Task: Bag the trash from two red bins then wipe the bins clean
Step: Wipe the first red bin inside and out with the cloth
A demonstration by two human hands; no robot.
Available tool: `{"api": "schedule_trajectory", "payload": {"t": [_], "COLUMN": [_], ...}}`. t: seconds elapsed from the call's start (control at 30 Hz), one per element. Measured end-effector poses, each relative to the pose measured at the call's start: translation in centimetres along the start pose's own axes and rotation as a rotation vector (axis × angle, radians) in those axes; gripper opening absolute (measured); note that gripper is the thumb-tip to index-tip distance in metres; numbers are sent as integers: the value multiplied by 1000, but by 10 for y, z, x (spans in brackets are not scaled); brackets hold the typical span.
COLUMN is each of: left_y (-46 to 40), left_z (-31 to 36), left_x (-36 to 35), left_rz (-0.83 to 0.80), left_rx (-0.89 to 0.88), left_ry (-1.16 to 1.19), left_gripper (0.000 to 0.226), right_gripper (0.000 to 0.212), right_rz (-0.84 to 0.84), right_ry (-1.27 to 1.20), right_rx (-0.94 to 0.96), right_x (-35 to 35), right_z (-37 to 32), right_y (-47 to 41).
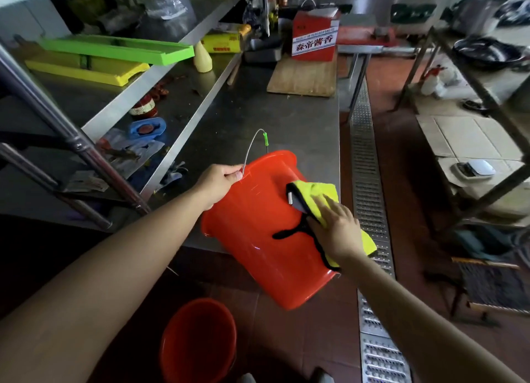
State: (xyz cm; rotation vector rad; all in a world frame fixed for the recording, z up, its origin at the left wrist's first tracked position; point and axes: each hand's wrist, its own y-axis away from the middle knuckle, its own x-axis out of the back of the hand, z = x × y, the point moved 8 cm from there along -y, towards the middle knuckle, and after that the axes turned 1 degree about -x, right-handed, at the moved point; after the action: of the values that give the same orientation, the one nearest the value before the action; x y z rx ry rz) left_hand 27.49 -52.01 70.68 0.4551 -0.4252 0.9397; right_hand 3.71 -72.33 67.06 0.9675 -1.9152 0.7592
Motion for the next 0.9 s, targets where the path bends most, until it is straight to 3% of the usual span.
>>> {"api": "schedule_trajectory", "payload": {"t": [0.1, 0.17, 0.23, 0.33, 0.47, 0.53, 0.6, 0.7, 0.8, 0.9], "left_y": [0, -1, -1, 1, 6, 6, 5, 3, 1, 0], "left_z": [-3, -5, -6, -8, -9, -7, -5, -2, -2, -1], "left_x": [1, 2, 2, 0, 0, 0, -1, -3, -4, -7], "left_rz": [-21, -33, -51, -82, -98, -97, -94, -102, -117, -142], "left_rx": [-8, 5, 11, 34, 60, 55, 57, 74, 85, 88], "left_ry": [51, 61, 61, 120, 127, 112, 105, 141, 158, 193], "left_gripper": [33, 33, 34, 35, 38, 39, 38, 37, 35, 33], "right_gripper": [64, 58, 55, 63, 55, 56, 55, 58, 63, 59], "right_rz": [119, 97, 78, 40, 27, -37, -6, 133, 134, 108], "right_ry": [229, 335, 388, 291, -79, -182, -103, 114, 244, 311], "right_rx": [338, 589, 714, 588, -75, -173, -113, 123, 353, 425], "right_x": [-21, -45, -52, -32, 8, 5, 5, -2, -22, -33], "right_z": [-64, -95, -101, -71, 29, 48, 37, -1, -26, -41], "right_y": [56, 92, 107, 86, 35, 29, 40, 85, 126, 136]}}
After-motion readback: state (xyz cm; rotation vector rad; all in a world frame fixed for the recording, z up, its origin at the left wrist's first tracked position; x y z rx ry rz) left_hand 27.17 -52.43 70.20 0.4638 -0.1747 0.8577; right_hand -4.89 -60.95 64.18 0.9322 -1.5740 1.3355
